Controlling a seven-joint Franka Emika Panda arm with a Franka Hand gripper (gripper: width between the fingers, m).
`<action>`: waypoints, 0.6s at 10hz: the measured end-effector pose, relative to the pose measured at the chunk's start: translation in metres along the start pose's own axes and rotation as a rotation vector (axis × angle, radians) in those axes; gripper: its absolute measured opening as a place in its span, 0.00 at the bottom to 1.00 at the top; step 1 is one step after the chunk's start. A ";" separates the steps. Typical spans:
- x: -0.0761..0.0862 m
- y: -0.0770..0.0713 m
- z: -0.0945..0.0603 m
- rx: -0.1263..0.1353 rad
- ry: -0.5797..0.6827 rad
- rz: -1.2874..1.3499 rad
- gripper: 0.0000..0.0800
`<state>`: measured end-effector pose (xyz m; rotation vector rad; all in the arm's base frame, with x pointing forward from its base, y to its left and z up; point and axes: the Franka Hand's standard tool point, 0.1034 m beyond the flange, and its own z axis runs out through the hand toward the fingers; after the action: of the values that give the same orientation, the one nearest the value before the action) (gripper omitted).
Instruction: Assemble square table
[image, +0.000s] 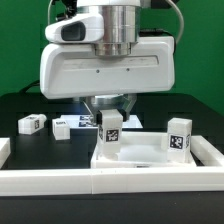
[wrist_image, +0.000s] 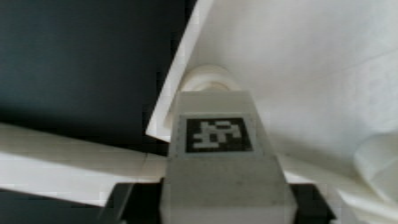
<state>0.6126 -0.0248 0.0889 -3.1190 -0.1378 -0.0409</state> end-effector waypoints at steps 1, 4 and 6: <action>-0.001 -0.003 0.000 -0.001 0.012 0.094 0.36; -0.001 -0.017 0.001 0.015 0.039 0.441 0.36; 0.000 -0.027 0.001 0.038 0.035 0.669 0.36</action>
Offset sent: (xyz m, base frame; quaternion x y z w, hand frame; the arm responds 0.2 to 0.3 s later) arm -0.0136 0.0055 -0.0038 -0.0177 0.0126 0.2533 0.9671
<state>0.6101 0.0022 0.0887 -2.9463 0.8803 -0.0786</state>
